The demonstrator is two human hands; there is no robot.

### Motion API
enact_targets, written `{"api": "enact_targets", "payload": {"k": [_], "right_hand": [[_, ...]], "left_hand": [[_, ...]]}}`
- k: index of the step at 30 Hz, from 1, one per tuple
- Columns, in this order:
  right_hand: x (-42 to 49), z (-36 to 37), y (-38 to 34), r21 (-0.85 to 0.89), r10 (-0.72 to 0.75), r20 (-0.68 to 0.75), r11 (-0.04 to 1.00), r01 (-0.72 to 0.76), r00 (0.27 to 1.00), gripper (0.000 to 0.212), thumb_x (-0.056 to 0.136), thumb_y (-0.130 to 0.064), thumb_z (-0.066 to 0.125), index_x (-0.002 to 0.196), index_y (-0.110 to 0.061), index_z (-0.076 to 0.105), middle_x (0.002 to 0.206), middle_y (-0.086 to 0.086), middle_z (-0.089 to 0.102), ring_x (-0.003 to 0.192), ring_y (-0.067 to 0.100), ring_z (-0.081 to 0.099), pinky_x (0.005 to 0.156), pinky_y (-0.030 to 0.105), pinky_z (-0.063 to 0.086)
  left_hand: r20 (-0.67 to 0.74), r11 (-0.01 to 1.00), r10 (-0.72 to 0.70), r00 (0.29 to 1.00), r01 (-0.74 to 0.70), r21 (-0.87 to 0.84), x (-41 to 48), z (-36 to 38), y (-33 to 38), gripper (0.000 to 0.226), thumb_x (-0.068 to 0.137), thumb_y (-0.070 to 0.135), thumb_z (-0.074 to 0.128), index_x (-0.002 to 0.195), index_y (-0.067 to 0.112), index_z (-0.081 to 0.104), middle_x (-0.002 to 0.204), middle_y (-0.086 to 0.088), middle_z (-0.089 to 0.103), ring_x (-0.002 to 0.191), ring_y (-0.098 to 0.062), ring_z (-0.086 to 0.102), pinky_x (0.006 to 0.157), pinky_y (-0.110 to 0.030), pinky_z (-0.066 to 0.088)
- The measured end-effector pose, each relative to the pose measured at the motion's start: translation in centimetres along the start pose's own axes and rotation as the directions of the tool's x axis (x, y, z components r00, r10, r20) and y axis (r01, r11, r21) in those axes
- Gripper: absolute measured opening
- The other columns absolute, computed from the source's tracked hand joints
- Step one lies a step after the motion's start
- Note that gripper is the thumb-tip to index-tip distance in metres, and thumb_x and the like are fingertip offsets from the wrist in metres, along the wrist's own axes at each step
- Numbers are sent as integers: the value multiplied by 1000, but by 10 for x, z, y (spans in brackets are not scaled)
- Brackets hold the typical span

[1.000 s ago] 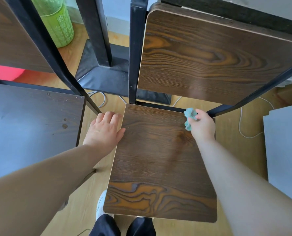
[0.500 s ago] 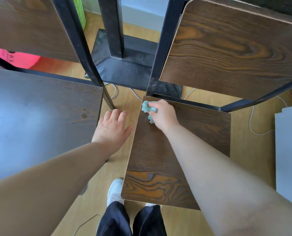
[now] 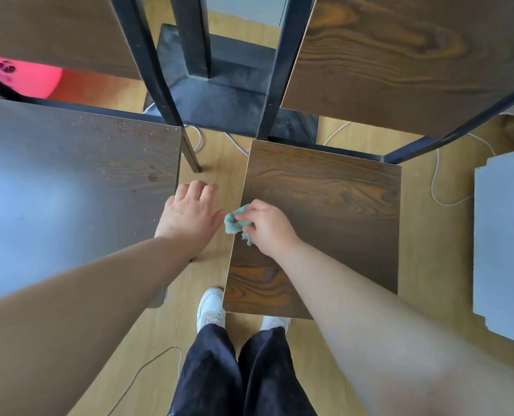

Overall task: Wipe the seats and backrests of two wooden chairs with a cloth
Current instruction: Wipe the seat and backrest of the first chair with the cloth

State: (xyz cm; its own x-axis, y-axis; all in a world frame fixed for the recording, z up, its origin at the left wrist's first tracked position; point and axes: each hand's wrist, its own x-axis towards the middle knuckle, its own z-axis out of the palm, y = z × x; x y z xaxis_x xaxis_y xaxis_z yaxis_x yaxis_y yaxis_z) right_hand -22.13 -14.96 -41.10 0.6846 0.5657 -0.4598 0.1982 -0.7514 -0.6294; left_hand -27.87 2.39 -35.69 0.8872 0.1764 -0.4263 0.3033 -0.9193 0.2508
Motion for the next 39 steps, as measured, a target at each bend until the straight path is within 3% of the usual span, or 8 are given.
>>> {"api": "enact_targets", "payload": {"k": [5,9,14,17,25,29,34,39], "right_hand": [[-46,25,2,-134,-97,189,983,123,977,32,90,-9,54,116,-19,71,112,2,56,103,25,54,88,33,48],[-62,-19,23,110,90,-218,992,-68,972,31,88,-4,61,116,-12,71,108,5,60,96,20,60,86,21,44],[-65,-111,105,384,644,-555,760,-525,527,33,95,-15,59,128,-15,63,122,5,59,107,22,61,83,19,42],[-61,-131,141,443,735,-532,665,-601,421,36,94,-13,57,130,-14,61,127,4,63,112,23,62,79,17,39],[-16,-110,92,259,628,-483,768,-586,609,35,93,-18,60,127,-21,62,120,5,60,109,23,60,90,30,51],[-3,-69,49,49,454,-424,875,-481,784,16,90,-20,58,104,-15,63,87,-1,59,62,-2,62,44,11,36],[-30,-13,30,-124,184,-271,967,-224,945,35,90,-10,52,118,-27,65,115,6,54,101,28,53,84,36,48],[-81,31,16,-227,57,-88,971,-76,994,41,84,-11,62,122,-26,62,113,0,52,97,25,47,82,43,52]], "left_hand": [[9,1000,21,1000,-22,13,-7,-3,5,54,96,43,46,143,17,38,138,-8,43,125,-33,38,100,-46,38],[22,999,53,998,-54,4,-9,1,11,54,97,43,45,143,17,38,138,-8,42,126,-33,37,102,-46,37],[48,996,80,996,-82,27,-4,8,13,54,98,44,42,145,18,34,140,-7,40,129,-31,35,104,-47,38],[65,995,84,994,-87,40,0,13,15,53,99,44,41,145,19,32,141,-7,38,130,-30,34,104,-46,37],[94,995,93,991,-97,34,1,17,22,54,98,45,42,145,19,33,140,-7,39,130,-32,35,105,-47,35],[90,994,98,991,-101,32,0,16,25,55,98,45,43,145,18,34,141,-8,39,130,-32,35,105,-48,36],[71,991,115,991,-119,57,-4,11,24,55,97,46,44,144,18,35,140,-7,41,128,-32,37,104,-47,37],[66,985,146,987,-152,86,-18,7,24,55,97,46,45,144,18,37,138,-8,42,126,-32,39,103,-45,36]]}}
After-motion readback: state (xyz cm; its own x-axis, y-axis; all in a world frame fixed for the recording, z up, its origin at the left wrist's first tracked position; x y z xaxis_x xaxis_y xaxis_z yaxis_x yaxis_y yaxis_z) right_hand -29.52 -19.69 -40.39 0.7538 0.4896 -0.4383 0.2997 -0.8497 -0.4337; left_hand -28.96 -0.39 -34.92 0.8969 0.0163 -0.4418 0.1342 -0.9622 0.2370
